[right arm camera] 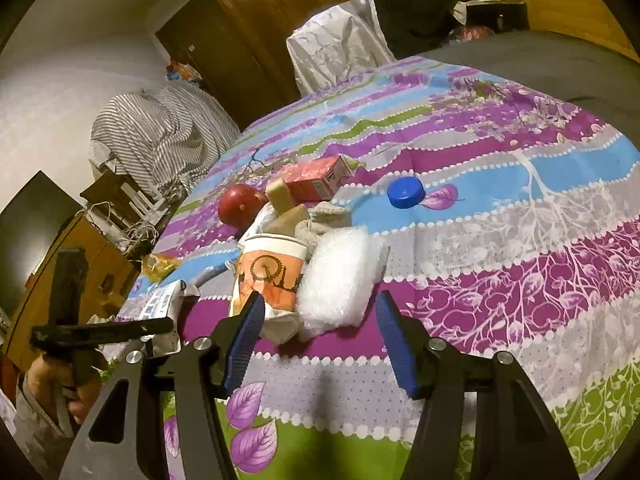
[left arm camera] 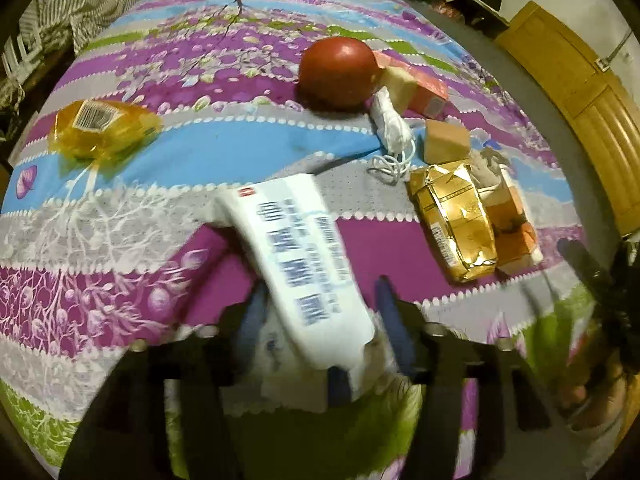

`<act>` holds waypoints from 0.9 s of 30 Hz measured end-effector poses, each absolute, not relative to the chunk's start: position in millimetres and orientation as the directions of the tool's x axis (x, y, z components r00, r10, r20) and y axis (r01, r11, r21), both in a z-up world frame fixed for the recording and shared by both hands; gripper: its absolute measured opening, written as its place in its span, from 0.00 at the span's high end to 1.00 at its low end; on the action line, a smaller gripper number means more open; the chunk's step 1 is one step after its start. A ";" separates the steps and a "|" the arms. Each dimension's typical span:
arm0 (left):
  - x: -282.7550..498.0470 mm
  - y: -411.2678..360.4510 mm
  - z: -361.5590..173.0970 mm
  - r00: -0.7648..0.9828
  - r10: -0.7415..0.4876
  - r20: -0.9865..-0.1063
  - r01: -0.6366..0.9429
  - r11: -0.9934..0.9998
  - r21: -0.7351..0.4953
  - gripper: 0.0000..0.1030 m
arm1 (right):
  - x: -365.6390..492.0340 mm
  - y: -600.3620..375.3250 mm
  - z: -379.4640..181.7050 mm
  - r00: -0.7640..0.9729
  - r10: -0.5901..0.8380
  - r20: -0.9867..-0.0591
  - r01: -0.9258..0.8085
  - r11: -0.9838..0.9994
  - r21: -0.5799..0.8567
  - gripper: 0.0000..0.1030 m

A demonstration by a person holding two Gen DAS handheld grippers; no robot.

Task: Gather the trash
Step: 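Grasp the white alcohol wipes packet with the left tool while the right tool grasps the bubble wrap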

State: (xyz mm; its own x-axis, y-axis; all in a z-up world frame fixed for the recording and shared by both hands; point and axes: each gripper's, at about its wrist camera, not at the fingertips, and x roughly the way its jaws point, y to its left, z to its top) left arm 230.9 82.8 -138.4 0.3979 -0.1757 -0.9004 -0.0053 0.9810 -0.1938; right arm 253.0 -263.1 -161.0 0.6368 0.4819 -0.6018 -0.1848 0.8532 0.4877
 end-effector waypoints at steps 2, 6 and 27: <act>231.4 74.5 -140.8 0.431 -0.125 -0.894 -0.019 0.989 -0.147 0.39 | 262.9 -262.5 -161.9 0.630 0.484 -0.607 -0.179 0.851 0.493 0.42; 226.6 72.8 -146.4 0.477 -0.092 -0.874 -0.060 0.989 -0.137 0.51 | 291.0 -260.3 -176.0 0.588 0.488 -0.645 -0.144 0.848 0.510 0.42; 183.5 59.5 -115.2 0.641 -0.073 -0.764 -0.040 0.991 -0.128 0.65 | 252.3 -227.8 -133.3 0.753 0.278 -0.596 -0.215 0.960 0.177 0.61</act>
